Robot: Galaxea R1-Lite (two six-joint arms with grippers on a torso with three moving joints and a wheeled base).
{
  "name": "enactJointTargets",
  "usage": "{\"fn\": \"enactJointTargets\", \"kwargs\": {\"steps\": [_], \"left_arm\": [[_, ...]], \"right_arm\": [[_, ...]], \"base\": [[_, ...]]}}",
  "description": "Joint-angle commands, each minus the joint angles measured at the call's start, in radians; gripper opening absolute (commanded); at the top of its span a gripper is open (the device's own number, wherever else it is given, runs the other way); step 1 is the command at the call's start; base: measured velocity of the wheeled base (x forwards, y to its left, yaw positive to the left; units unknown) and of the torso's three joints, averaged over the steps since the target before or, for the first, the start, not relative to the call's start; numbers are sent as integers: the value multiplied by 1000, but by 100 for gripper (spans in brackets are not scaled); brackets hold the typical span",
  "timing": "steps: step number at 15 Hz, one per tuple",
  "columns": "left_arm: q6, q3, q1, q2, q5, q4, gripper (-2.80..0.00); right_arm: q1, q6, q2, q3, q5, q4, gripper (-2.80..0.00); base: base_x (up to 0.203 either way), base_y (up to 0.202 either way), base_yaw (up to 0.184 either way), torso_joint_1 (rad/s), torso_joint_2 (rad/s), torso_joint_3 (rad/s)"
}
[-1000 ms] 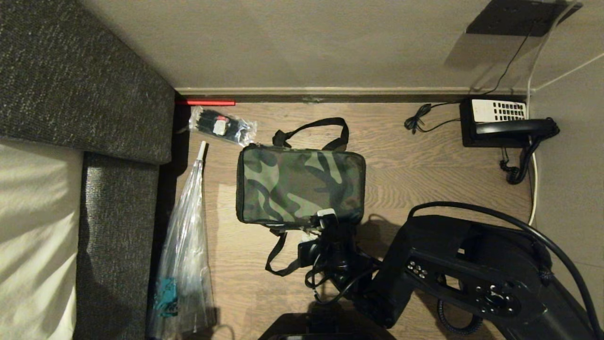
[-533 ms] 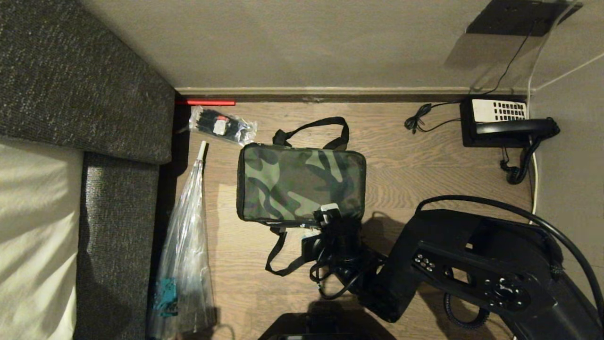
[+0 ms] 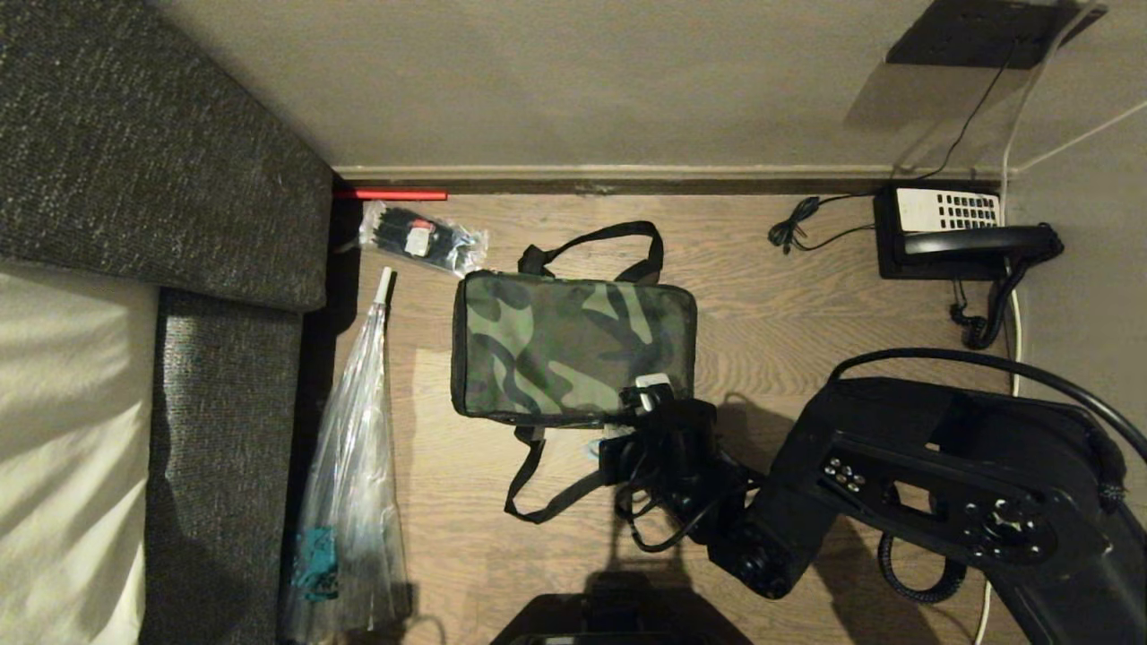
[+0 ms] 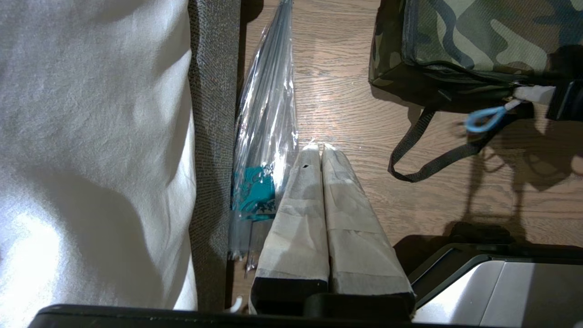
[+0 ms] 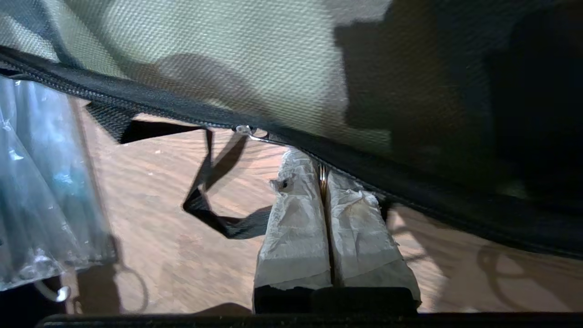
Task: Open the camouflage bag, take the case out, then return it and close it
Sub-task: Open the top of the storage box
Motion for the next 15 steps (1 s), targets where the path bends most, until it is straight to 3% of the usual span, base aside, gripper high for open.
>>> {"fn": "enactJointTargets", "kwargs": {"steps": [1, 7, 15], "left_arm": [[-1, 2, 0, 1, 0, 0, -280], [-1, 1, 0, 1, 0, 0, -280], [-1, 2, 0, 1, 0, 0, -280]], "right_arm": [[-10, 1, -20, 14, -3, -6, -280], [-56, 0, -96, 152, -10, -7, -280], [-120, -2, -146, 219, -4, -7, -280]], "base": [[0, 0, 0, 0, 0, 0], [0, 0, 0, 0, 0, 0], [0, 0, 0, 0, 0, 0]]}}
